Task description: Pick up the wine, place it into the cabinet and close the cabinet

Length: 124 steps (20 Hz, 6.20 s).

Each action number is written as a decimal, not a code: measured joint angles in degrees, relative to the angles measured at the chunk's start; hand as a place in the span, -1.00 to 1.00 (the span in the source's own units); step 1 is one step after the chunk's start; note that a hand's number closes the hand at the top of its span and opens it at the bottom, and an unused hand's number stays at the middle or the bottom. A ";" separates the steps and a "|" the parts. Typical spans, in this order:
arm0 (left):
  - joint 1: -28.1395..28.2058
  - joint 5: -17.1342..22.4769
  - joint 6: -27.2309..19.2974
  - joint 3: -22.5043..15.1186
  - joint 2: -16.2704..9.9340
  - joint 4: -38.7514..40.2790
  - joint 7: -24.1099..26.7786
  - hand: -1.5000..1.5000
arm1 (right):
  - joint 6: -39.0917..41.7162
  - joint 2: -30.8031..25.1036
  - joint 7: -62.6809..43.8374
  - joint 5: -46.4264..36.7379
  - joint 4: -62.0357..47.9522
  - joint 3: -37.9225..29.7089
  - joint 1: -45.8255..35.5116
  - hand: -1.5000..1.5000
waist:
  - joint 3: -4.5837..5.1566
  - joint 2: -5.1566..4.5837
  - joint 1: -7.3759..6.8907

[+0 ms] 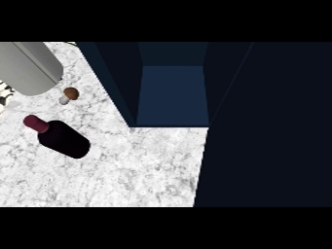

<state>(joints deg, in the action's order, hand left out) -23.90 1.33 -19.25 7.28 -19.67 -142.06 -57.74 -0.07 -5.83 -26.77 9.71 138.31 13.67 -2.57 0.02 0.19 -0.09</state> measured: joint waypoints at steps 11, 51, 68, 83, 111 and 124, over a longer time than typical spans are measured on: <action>8.46 3.96 5.54 -0.18 4.07 3.59 9.46 -1.00 | 2.00 -0.62 2.89 -1.19 1.04 -4.76 3.57 -1.00 | 0.00 -0.13 0.26; 23.71 4.92 18.01 10.63 10.77 54.87 64.59 -1.00 | 14.77 0.14 6.65 5.11 -0.44 -15.49 9.62 -1.00 | 0.01 -0.14 0.50; 20.34 4.99 25.09 14.38 5.84 79.27 81.12 -1.00 | 15.99 1.61 6.81 6.37 -0.73 -14.86 10.62 -1.00 | 0.01 -0.17 0.60; 8.66 3.03 27.13 14.21 3.44 104.63 91.87 -1.00 | 15.98 2.14 6.45 6.75 -1.14 -14.11 9.72 -1.00 | 0.04 -0.25 0.74; -0.31 1.87 31.50 14.55 4.04 128.52 111.89 1.00 | 16.63 1.64 7.19 7.66 -1.38 -14.90 10.20 -1.00 | -0.33 -0.09 1.11; 6.88 4.26 34.00 10.65 10.67 114.76 110.01 1.00 | 17.92 1.29 7.96 8.09 -1.52 -15.24 12.70 -1.00 | -0.31 0.31 -0.06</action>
<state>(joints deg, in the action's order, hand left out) -17.02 5.60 14.74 17.93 -9.00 -27.29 52.26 17.86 -4.53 -18.81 17.80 136.78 -1.57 10.13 -0.30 0.51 -0.15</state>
